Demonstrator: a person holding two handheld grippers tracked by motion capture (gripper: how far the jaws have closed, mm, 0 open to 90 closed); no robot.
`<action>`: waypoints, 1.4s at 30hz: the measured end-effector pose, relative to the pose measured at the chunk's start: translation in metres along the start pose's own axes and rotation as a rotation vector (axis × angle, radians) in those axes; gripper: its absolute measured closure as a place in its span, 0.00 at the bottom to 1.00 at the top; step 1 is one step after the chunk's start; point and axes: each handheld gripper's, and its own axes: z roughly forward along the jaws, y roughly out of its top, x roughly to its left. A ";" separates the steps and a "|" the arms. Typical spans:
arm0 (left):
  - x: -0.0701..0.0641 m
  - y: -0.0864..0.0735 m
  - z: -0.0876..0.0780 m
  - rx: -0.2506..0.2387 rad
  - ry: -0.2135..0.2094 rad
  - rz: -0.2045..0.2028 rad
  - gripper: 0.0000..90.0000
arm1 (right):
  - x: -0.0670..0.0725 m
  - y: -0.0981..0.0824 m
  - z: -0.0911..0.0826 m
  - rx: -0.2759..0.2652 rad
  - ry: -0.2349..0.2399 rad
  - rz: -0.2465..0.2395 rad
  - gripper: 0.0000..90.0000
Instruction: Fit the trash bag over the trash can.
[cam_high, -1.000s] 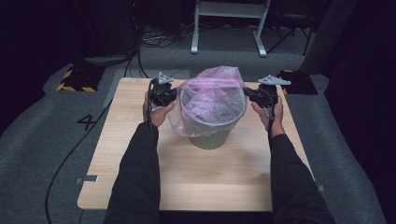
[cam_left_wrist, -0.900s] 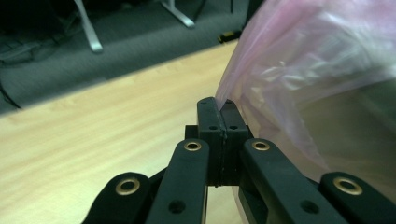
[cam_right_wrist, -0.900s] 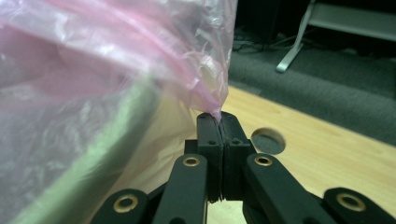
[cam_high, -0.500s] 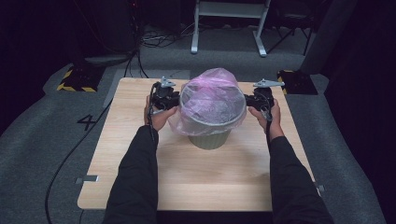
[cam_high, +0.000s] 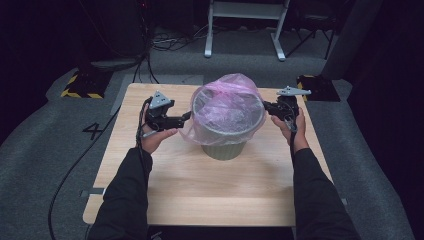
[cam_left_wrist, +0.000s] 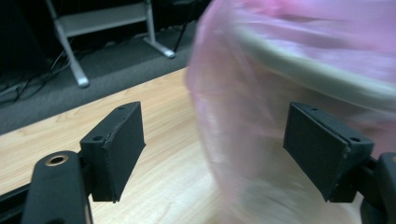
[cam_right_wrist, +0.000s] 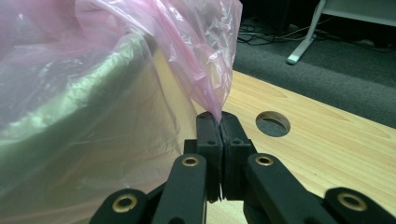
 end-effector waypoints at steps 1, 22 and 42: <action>-0.004 -0.002 -0.004 -0.005 -0.009 0.009 0.21 | 0.000 0.000 -0.001 -0.001 -0.001 0.002 0.99; -0.097 -0.047 -0.003 0.035 -0.080 0.274 0.33 | 0.002 0.003 -0.003 0.019 -0.012 -0.016 0.95; -0.094 -0.069 0.020 0.165 -0.140 0.365 1.00 | 0.002 -0.013 0.002 0.043 0.048 -0.019 0.99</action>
